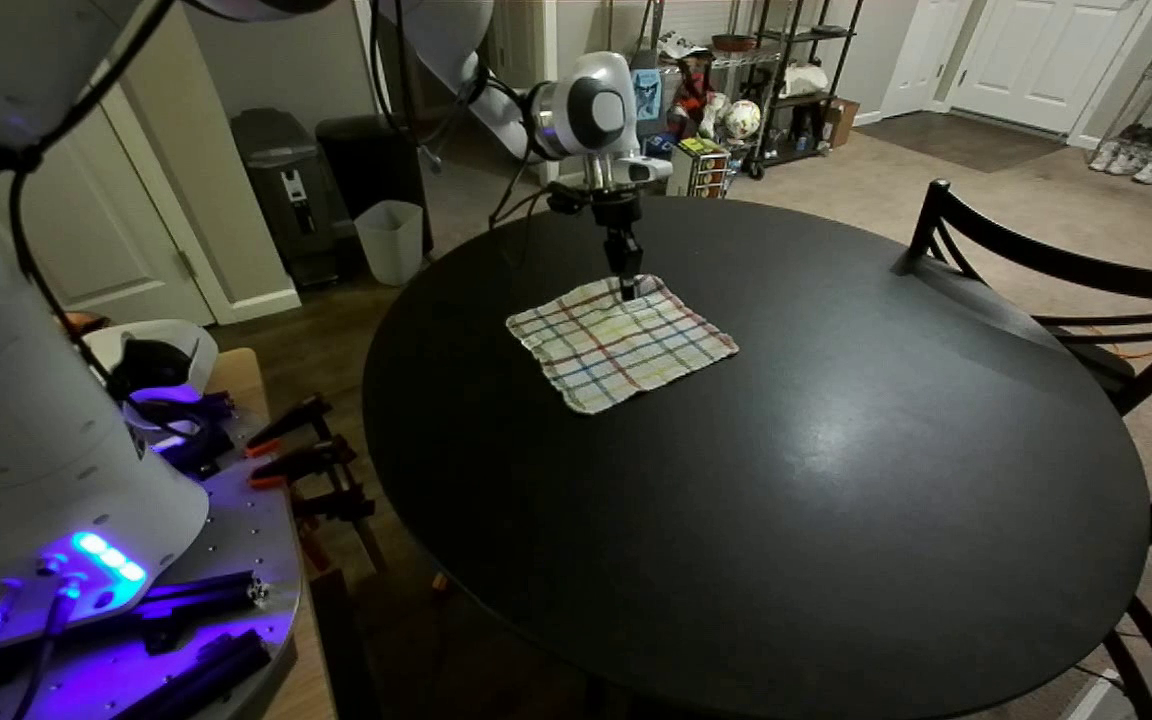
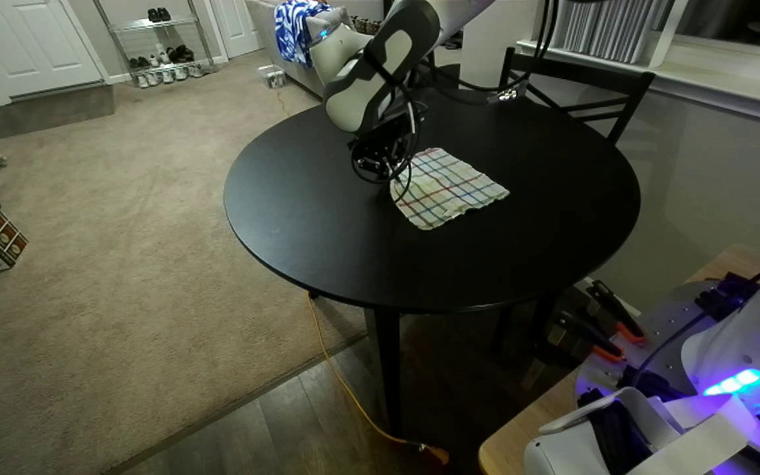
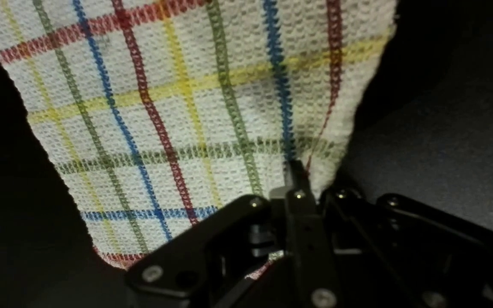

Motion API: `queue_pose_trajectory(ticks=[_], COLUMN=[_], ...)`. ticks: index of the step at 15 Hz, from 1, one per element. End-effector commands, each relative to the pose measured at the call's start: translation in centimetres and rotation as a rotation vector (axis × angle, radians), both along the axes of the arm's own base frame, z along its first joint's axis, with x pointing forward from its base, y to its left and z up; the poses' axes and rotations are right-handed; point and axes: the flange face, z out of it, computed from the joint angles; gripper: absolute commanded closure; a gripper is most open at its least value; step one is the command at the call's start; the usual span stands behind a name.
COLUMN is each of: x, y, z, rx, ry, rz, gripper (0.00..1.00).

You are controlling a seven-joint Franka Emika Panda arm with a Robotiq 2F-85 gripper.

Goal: Fold the towel on the table

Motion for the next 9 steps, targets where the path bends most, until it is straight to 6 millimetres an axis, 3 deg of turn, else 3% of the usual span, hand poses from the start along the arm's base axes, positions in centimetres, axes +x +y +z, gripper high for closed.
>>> queue_pose_trajectory(ticks=[1, 9], x=[-1.7, -2.8], y=[0.3, 2.2], z=[2.2, 4.5], rx=[0.036, 0.117], ry=[0.008, 0.062], rz=[0.044, 0.12], gripper=[0.99, 0.99])
